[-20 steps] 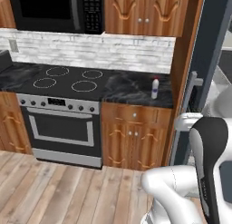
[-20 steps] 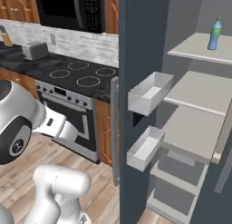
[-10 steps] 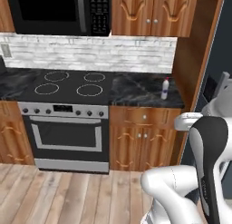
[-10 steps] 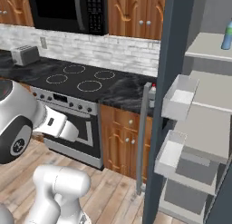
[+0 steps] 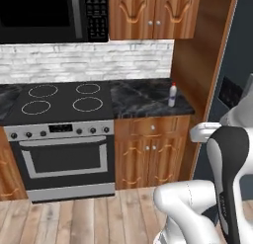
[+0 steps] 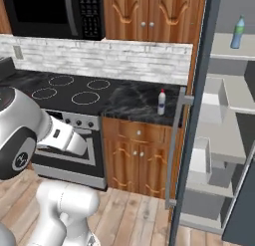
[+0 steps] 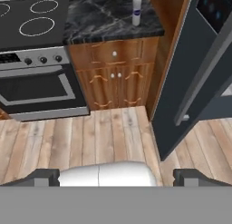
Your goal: Take the bottled waters from the counter and place them in the freezer to freeze. Close the freezer door after placing the bottles.
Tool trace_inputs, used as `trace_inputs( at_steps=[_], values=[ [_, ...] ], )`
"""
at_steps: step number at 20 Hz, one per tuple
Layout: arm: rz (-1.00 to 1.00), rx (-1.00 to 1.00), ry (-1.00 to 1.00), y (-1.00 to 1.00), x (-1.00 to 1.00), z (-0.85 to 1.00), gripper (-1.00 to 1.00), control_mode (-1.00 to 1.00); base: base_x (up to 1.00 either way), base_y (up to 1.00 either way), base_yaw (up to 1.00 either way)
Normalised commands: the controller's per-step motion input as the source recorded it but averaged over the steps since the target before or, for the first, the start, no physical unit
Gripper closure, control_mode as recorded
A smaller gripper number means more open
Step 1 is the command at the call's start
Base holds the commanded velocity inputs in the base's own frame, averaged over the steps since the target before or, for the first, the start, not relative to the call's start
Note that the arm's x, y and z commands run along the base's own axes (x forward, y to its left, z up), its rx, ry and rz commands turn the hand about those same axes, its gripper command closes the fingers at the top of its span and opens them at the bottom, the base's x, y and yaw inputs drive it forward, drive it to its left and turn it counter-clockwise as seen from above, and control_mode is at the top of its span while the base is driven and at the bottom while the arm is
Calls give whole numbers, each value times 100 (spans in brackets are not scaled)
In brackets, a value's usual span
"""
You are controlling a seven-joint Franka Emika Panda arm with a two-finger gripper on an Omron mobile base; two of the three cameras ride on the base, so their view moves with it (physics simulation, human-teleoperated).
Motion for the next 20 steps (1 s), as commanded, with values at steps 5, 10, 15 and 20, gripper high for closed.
trace_inputs(
  at_steps=[5, 10, 15, 20],
  values=[
    [0, 0, 0, 0, 0, 0, -100, 100, 19, 79, -29],
    [0, 0, 0, 0, 0, 0, -100, 100, 41, 69, -21],
    [0, 0, 0, 0, 0, 0, -100, 100, 59, 18, -14],
    [0, 0, 0, 0, 0, 0, -100, 100, 60, 1, -23]
  ],
)
